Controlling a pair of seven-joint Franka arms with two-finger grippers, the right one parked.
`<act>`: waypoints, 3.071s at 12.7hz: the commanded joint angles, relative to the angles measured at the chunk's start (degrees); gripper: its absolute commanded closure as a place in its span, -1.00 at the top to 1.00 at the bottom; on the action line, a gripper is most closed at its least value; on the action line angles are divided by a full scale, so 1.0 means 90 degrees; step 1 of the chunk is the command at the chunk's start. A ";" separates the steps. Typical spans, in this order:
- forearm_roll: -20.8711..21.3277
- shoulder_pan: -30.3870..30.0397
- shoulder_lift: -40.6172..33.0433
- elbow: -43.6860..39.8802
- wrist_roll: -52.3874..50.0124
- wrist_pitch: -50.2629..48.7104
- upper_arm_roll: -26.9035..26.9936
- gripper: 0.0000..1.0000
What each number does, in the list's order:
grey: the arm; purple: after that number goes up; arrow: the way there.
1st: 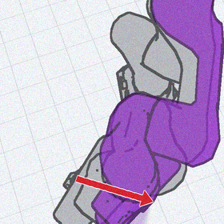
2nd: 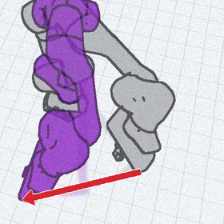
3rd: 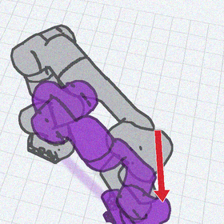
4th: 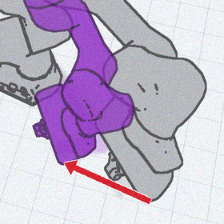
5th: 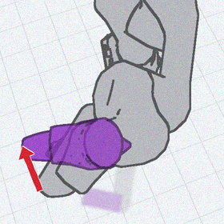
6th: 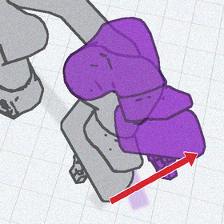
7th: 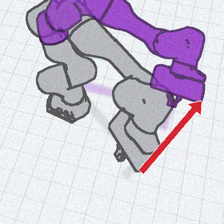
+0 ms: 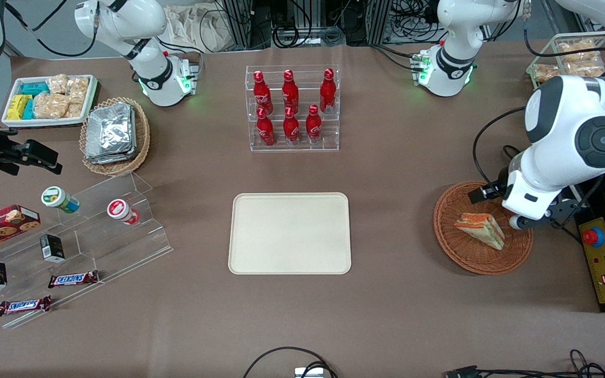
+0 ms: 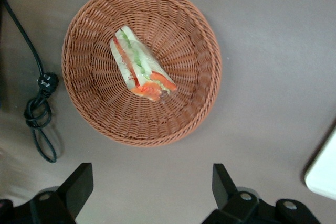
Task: Place sandwich from basket to tray
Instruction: 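Lower the open left gripper over the sandwich in the wicker basket, then close the left gripper on the wrapped sandwich and lift it, then carry the held sandwich over the cream tray and lower it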
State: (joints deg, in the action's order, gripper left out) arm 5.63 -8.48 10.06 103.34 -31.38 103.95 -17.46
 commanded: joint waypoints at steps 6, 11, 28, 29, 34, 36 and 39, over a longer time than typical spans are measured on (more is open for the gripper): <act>0.0068 -0.0513 0.0356 0.0881 -0.2495 0.1339 -0.0013 1.00; 0.0068 -0.0582 0.0660 0.0940 -0.3220 0.1847 -0.0004 1.00; 0.0078 -0.0621 0.1118 0.2004 -0.3962 0.4074 0.0407 1.00; 0.0078 -0.0592 0.1167 0.2014 -0.3993 0.4085 0.0407 0.97; 0.0087 -0.0552 0.1168 0.2005 -0.4313 0.4056 0.0368 -0.82; 0.0088 -0.0427 0.0934 0.1907 -0.4481 0.3900 0.0338 -1.00; 0.0068 0.0002 0.0865 0.0925 -0.4472 0.2168 0.0290 -1.00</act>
State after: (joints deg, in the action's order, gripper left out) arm 5.64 -11.40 19.21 117.10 -69.79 132.57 -14.74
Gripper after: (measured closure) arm 0.749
